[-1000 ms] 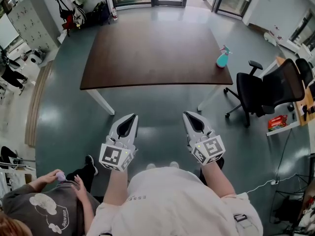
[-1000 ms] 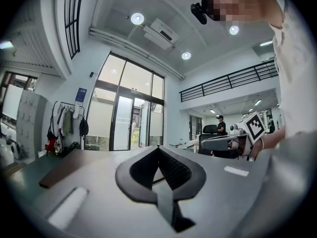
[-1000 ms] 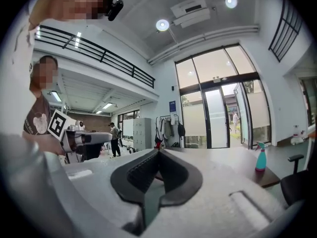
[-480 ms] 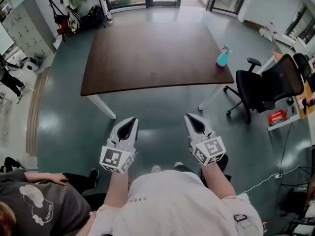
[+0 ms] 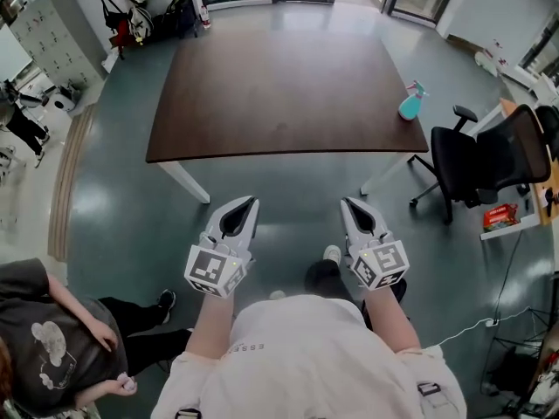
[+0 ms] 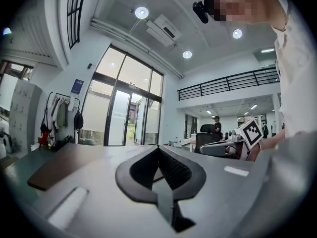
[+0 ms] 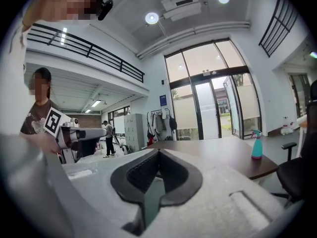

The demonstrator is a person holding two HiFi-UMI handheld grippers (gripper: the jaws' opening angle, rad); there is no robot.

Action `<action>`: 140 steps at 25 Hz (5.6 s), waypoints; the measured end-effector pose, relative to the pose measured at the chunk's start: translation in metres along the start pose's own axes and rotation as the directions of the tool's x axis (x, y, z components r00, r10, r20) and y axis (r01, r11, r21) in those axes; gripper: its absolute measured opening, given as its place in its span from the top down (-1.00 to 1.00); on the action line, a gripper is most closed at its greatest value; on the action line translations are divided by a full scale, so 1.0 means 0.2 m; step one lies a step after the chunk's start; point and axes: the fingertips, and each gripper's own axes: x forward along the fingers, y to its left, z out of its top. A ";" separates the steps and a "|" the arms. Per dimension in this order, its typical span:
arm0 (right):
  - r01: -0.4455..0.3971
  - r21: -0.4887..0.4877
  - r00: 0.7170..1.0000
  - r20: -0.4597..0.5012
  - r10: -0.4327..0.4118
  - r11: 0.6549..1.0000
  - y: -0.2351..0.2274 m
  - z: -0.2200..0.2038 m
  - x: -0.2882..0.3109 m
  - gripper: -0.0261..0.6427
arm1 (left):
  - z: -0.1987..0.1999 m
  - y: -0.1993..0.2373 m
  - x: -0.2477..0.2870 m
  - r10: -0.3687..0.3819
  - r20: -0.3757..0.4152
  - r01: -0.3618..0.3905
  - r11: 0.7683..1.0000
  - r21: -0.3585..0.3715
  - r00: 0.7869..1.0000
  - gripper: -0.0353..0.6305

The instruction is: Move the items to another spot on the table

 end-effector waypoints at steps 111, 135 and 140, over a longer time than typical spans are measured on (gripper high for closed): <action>-0.687 -0.158 0.723 -0.243 0.647 0.709 -0.24 -0.05 1.35 0.53 | -0.12 0.65 0.12 0.720 -0.022 -0.719 0.692 -0.062 0.694 0.86; -0.806 -0.113 0.585 -0.307 0.751 0.581 0.93 -0.12 2.38 0.53 | -0.11 1.80 -0.49 0.791 -0.070 -0.793 0.604 -0.075 0.608 0.85; -0.783 -0.136 0.615 -0.308 0.726 0.606 1.08 -0.09 2.59 0.53 | -0.10 2.10 -0.50 0.754 -0.077 -0.758 0.647 -0.088 0.652 0.85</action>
